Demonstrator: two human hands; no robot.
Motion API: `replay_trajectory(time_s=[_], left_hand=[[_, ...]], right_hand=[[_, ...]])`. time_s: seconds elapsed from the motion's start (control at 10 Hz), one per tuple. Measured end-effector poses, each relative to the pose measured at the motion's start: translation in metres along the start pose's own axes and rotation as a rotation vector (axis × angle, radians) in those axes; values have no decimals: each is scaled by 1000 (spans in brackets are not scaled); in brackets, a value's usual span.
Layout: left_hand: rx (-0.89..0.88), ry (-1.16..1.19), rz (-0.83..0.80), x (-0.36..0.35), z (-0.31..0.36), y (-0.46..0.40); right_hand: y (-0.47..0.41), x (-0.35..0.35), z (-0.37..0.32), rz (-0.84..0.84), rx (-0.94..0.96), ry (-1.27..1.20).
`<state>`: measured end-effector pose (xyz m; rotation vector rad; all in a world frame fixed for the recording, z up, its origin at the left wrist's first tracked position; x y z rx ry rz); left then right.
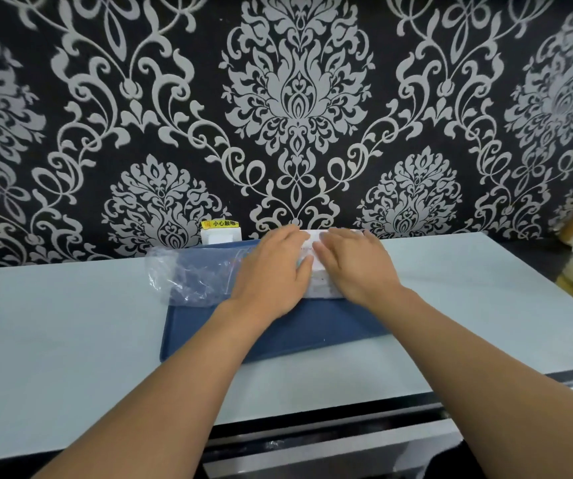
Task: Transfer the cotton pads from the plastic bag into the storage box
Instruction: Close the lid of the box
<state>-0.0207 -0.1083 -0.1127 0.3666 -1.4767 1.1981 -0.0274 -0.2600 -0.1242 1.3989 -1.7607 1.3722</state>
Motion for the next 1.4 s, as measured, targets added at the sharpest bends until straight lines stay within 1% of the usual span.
replay_trajectory(time_s=[0.1, 0.2, 0.3, 0.4, 0.5, 0.6, 0.7, 0.8, 0.9, 1.0, 1.1, 1.2, 1.3, 1.4], left_hand=[[156, 121, 342, 47, -27, -3], [546, -20, 136, 55, -103, 3], [895, 175, -217, 35, -162, 33], [911, 544, -191, 30, -169, 49], [818, 552, -24, 59, -173, 61], [764, 543, 174, 113, -199, 98], [769, 426, 339, 172, -244, 172], [860, 344, 355, 213, -292, 276], [1044, 239, 302, 227, -324, 393], [1213, 124, 224, 208, -335, 498], [1306, 4, 145, 177, -334, 561], [1293, -26, -12, 154, -326, 581], [1269, 85, -225, 126, -314, 594], [1250, -68, -347, 130, -314, 586]], right_hand=[[-13, -3, -37, 161, 120, -318], [-20, -21, -84, -6, 207, -481], [-25, -51, -113, -211, 160, -169], [-36, -72, -125, -259, 108, -38], [-39, -81, -145, -184, 91, -211], [-32, -80, -203, -72, 177, -496], [-15, -78, -301, -209, 301, -690], [6, -105, -400, -426, 372, -731], [69, -166, -482, -599, 393, -677], [152, -242, -516, -774, 349, -638], [202, -284, -514, -874, 358, -650], [219, -300, -505, -1022, 464, -557], [225, -311, -489, -1133, 465, -324], [213, -302, -488, -1103, 503, -282]])
Point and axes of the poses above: each hand's wrist, its own y-axis away from the middle knuckle, its own x-axis out of the back of the hand, z = x × y, the point moved 3 cm from there along -y, towards the middle knuckle, and after that the axes turned 13 degrees about -y, right-handed, at the moved point
